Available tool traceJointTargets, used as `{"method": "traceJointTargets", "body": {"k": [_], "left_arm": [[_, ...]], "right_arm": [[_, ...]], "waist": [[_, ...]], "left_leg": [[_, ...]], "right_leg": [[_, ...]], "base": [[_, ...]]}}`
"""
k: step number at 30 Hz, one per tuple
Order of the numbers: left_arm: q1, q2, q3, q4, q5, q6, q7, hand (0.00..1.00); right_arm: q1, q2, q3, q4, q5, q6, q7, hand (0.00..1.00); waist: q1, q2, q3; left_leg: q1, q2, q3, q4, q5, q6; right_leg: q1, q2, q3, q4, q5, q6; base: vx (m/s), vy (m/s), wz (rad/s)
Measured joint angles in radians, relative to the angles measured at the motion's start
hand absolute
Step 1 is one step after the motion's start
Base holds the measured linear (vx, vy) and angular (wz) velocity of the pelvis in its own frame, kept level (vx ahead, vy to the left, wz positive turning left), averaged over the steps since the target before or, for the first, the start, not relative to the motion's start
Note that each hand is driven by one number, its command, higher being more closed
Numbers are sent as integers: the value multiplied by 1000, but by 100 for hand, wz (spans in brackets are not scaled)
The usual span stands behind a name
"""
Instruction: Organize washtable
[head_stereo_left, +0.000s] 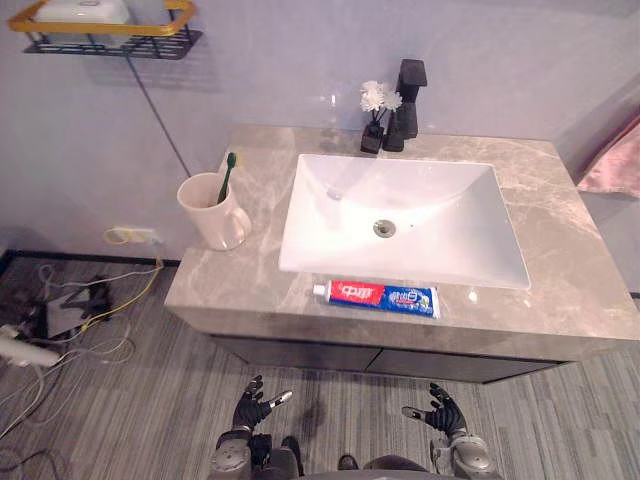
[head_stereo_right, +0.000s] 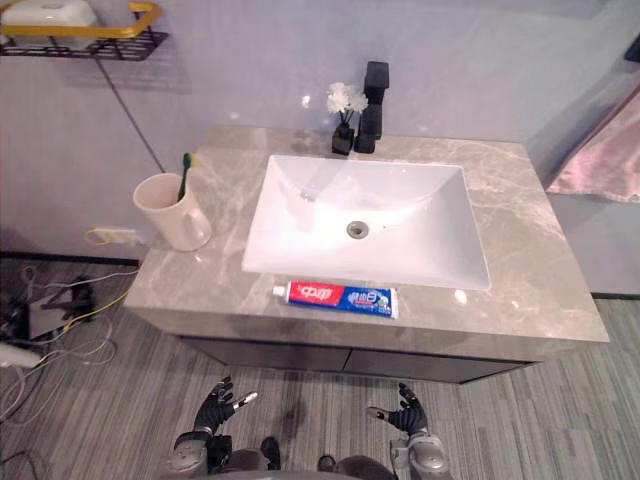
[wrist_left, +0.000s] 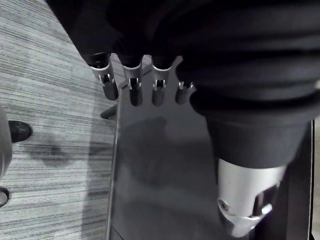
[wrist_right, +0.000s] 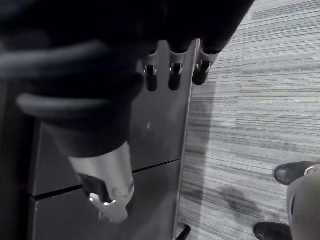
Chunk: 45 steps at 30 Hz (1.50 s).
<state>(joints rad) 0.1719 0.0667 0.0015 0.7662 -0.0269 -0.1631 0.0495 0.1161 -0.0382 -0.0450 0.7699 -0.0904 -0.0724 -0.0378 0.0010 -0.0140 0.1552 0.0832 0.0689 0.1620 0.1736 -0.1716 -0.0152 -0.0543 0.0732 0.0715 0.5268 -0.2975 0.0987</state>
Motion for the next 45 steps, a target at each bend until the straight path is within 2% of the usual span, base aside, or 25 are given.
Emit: {"method": "traceJointTargets", "body": {"k": [1,3,4,5,8,11,16,22,25,29,38,39,45], "left_arm": [[-9,6,0,12,0,0,6,0],[-26,10,0,29,0,0,16,0],[-22,20,1,31,-1,0,17,0],[-26,24,2,54,-1,1,18,0],[-10,-19,1,71,-1,1,17,0],[3,-24,2,72,-1,0,17,0],[3,-23,3,94,-1,1,17,0],[-3,-7,4,108,0,0,17,0],[-3,8,6,113,0,0,18,0],[-4,26,11,125,-1,0,18,0],[0,36,46,126,0,0,18,0],[5,76,91,108,0,1,18,0],[5,76,90,108,0,2,18,0]], "right_arm": [[-2,-2,8,4,-7,0,1,0],[-1,-5,8,4,-15,0,1,0],[6,-7,8,4,-18,-1,1,0],[7,-19,4,21,-18,-4,-1,0],[13,-60,0,60,-17,-4,-5,0],[24,-67,-37,81,-15,-4,-6,0],[24,-68,-66,107,3,-6,-6,0],[16,-67,-82,157,22,-6,-4,0],[7,-64,-84,160,24,-6,-4,0],[2,-62,-87,191,24,-6,-5,0],[20,-80,-121,191,19,-4,-5,0],[-41,-146,-149,196,-8,5,-4,0],[-40,-146,-149,197,-7,5,-4,0]], "waist": [[6,4,2],[5,3,2],[4,-13,-4],[7,-19,-3],[9,24,-14],[9,41,-26],[10,37,-28],[12,20,-35],[12,19,-36],[14,-2,-40],[10,-2,-41],[9,12,-62],[9,12,-62]], "left_leg": [[8,2,-11,-3,-6,7],[7,13,-32,1,-9,2],[2,6,-39,20,-21,-16],[6,5,-60,45,-52,-33],[19,37,-73,47,-54,-35],[40,52,-82,15,-49,-43],[54,43,-86,-1,-41,-52],[50,-5,-92,-2,-11,-25],[45,-11,-96,-29,-11,-25],[45,-18,-104,-76,15,-11],[42,-23,-112,-110,17,-20],[70,-52,-141,-102,1,6],[72,-52,-142,-102,2,6]], "right_leg": [[-36,-50,-92,36,-33,-59],[-67,-85,-129,-6,-39,-76],[-65,-115,-129,-132,51,-62],[-41,-122,-126,-160,69,-73],[12,-90,-140,-229,86,-87],[52,-69,-147,-296,112,-92],[88,-74,-149,-356,148,-82],[139,-110,-144,-465,227,-58],[139,-112,-137,-503,266,-51],[139,-122,-136,-549,314,-46],[134,-126,-123,-593,320,-39],[135,-145,-141,-526,283,-22],[137,-146,-145,-529,284,-22]], "base": [[71,-20,-3],[90,-74,18],[187,-139,34],[201,-134,28],[125,-111,6],[67,-56,4],[6,45,2],[-59,90,0],[-125,77,-4],[-161,17,2],[-84,-1,-6],[0,-3,3],[0,0,0]]}}
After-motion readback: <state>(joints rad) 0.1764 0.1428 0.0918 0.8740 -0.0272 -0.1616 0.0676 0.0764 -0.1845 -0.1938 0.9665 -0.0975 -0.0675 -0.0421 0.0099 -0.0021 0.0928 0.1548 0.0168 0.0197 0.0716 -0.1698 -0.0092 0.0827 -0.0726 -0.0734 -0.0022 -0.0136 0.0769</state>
